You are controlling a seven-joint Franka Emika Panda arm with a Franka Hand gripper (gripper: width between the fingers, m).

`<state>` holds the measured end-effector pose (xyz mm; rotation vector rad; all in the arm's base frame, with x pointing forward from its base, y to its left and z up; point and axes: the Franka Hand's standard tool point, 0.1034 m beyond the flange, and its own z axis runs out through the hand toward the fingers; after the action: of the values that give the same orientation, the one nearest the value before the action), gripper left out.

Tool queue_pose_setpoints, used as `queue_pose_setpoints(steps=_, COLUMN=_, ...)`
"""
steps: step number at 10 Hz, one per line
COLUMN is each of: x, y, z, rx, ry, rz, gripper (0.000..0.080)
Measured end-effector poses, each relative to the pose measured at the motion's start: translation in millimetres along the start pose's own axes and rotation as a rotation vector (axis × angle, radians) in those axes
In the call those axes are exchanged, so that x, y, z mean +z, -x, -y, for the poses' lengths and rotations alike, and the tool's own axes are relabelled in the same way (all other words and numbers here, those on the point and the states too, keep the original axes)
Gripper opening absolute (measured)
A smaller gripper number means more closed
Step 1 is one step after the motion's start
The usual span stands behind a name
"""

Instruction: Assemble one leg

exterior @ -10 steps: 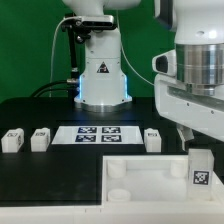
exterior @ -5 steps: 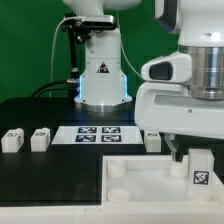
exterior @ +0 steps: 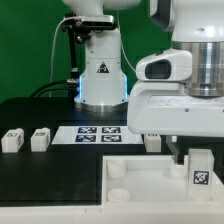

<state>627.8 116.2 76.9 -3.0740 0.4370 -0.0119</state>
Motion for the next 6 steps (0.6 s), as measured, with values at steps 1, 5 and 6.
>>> queue_pose_setpoints(steps=1, x=0.2, y=0.2, z=0.0, rx=0.107, ry=0.000, rz=0.001, gripper=0.0392)
queue_pose_setpoints(steps=5, x=0.2, y=-1.8, z=0.0, rx=0.587, ry=0.010, rz=0.016, gripper=0.0292)
queue_pose_setpoints(steps=6, x=-0.3, y=-3.8, z=-0.3, rx=0.786, ry=0.028, rz=0.035, gripper=0.0292)
